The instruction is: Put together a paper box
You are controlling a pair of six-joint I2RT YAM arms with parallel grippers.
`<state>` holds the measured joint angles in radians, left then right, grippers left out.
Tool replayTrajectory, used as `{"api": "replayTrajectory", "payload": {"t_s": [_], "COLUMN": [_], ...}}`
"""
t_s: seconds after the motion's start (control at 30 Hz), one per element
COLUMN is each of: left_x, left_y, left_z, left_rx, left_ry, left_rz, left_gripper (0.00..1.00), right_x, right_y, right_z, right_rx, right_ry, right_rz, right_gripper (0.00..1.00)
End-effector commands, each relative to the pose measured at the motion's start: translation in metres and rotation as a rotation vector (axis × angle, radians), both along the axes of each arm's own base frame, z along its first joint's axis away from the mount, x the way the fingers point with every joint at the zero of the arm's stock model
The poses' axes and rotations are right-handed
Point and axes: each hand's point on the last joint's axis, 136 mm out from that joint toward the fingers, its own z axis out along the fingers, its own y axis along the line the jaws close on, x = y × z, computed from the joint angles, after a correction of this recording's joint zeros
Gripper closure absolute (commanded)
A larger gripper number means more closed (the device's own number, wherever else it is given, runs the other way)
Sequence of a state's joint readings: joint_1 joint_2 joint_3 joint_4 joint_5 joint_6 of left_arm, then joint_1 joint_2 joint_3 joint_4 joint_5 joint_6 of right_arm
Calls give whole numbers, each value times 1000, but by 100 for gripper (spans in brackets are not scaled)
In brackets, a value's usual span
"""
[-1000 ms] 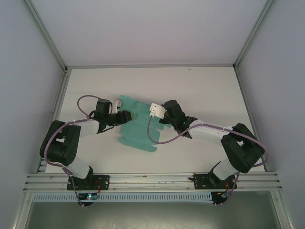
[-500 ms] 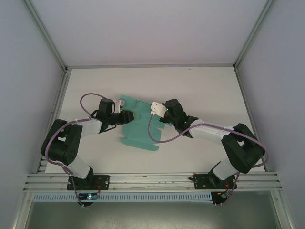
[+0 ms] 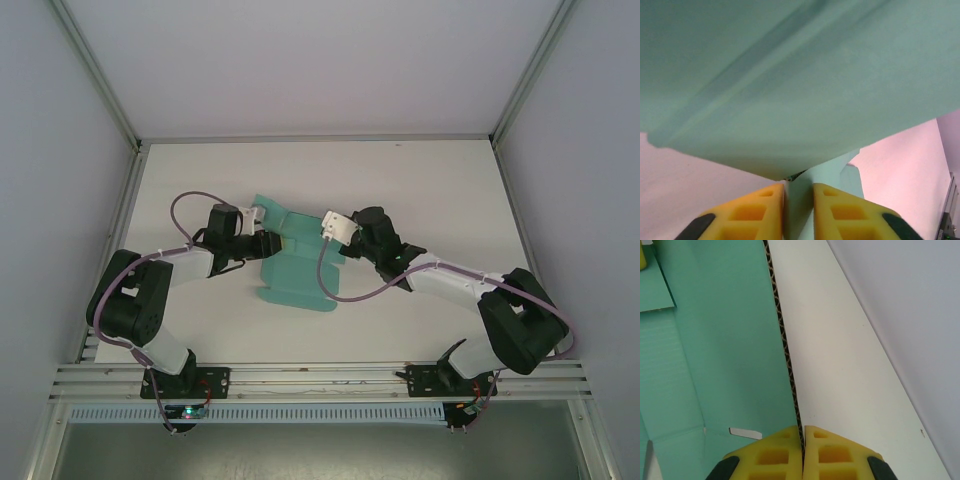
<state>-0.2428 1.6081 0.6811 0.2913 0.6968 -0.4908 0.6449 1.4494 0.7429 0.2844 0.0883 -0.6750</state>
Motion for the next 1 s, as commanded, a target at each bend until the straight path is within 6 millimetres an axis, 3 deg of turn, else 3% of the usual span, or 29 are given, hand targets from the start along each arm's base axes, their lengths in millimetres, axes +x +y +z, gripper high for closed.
{"api": "replayTrajectory", "payload": {"t_s": [0.0,0.07,0.27,0.3,0.33,0.37,0.4,0.47,0.53,0.7,0.77,0.97], "left_x": [0,-1,-4,-5,-5,-6,-8,-11,-14,-23,-19,17], "left_y": [-6,-2,5,5,6,7,9,18,33,68,92,145], "left_z": [12,10,9,10,10,12,13,14,16,42,55,87], "left_rx": [0,37,85,85,86,90,99,144,212,342,406,400], "left_ry": [-36,-31,-20,-17,-12,-8,-7,4,10,-20,-25,-15], "left_rz": [-32,-23,-5,-5,5,10,17,55,113,247,364,592], "left_gripper": [90,100,100,89,70,59,40,29,1,0,0,0], "right_x": [0,1,5,6,7,9,10,13,14,21,25,33], "right_y": [8,6,3,2,0,-2,-5,-10,-13,-14,-13,-1], "right_z": [24,22,21,22,22,21,19,15,12,16,21,26], "right_rx": [98,87,48,30,10,-19,-65,-146,-215,-318,-353,-499], "right_ry": [-36,-39,-54,-65,-76,-87,-99,-127,-152,-264,-314,-463], "right_rz": [15,7,-7,-14,-23,-30,-36,-56,-59,-76,-85,-61], "right_gripper": [100,100,100,100,100,100,100,100,100,100,100,100]}}
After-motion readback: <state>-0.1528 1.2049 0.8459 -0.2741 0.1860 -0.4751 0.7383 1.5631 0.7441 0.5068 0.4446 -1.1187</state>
